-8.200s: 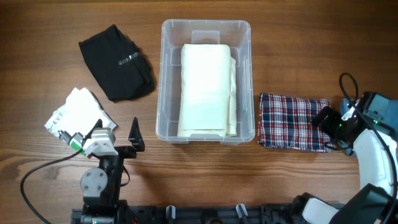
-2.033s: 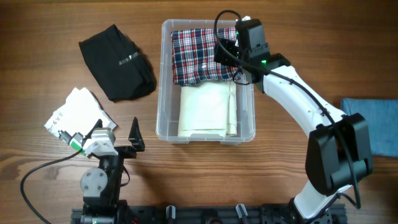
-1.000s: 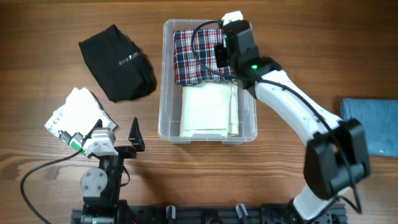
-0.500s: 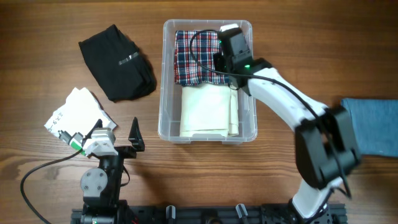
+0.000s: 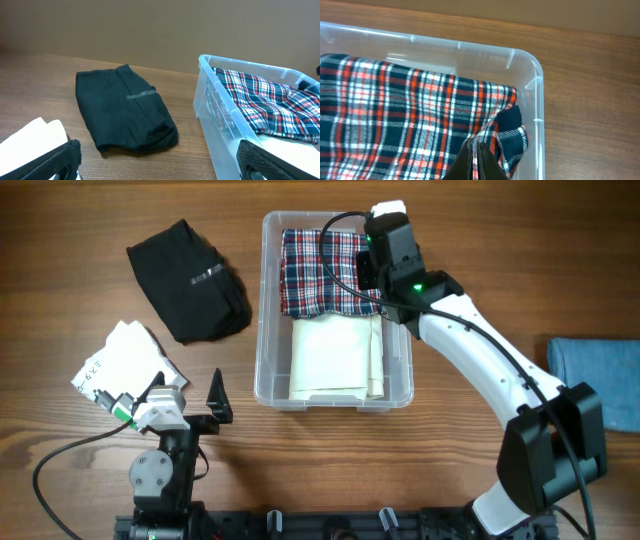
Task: Pack container
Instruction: 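Open the right gripper and withdraw it toward the blue jeans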
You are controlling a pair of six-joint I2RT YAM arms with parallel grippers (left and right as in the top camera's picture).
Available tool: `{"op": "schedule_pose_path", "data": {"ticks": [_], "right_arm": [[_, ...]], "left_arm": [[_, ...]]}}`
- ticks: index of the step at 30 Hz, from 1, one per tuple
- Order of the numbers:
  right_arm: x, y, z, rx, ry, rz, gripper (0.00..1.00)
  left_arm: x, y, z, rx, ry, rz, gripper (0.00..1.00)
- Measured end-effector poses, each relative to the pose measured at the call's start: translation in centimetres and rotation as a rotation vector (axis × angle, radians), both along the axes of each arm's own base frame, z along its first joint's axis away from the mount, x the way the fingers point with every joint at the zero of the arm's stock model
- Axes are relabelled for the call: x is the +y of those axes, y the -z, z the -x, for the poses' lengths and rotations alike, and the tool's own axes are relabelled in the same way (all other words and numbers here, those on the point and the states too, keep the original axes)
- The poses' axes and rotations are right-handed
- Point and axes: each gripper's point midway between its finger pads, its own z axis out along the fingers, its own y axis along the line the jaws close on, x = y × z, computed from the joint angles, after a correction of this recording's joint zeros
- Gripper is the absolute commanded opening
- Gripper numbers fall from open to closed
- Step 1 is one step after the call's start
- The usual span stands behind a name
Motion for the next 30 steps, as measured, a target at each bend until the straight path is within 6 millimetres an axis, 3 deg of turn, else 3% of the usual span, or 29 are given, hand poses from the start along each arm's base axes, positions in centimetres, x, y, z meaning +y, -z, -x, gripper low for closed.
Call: {"op": "schedule_pose_path", "data": {"ticks": [3, 10, 17, 20, 23, 24, 27, 30], "right_arm": [[-0.1, 1.8, -0.2, 0.031, 0.017, 0.012, 0.04], [-0.7, 8.8, 0.5, 0.185, 0.082, 0.047, 0.04], [-0.5, 8.5, 0.6, 0.187, 0.070, 0.042, 0.06], [0.4, 5.3, 1.4, 0.168, 0.021, -0.030, 0.07], [0.3, -1.3, 2.9, 0.080, -0.009, -0.102, 0.07], [-0.2, -4.1, 4.1, 0.047, -0.014, -0.124, 0.07], [-2.8, -8.8, 7.8, 0.028, 0.030, -0.174, 0.10], [-7.0, -10.6, 10.8, 0.051, 0.130, -0.199, 0.20]], "left_arm": [[0.0, 0.0, 0.0, 0.000, 0.000, 0.000, 1.00], [0.0, 0.0, 0.0, 0.000, 0.000, 0.000, 1.00], [0.0, 0.0, 0.0, 0.000, 0.000, 0.000, 1.00], [0.0, 0.0, 0.0, 0.000, 0.000, 0.000, 1.00], [0.0, 0.0, 0.0, 0.000, 0.000, 0.000, 1.00], [0.0, 0.0, 0.0, 0.000, 0.000, 0.000, 1.00], [0.0, 0.0, 0.0, 0.000, 0.000, 0.000, 1.00], [0.0, 0.0, 0.0, 0.000, 0.000, 0.000, 1.00]]}}
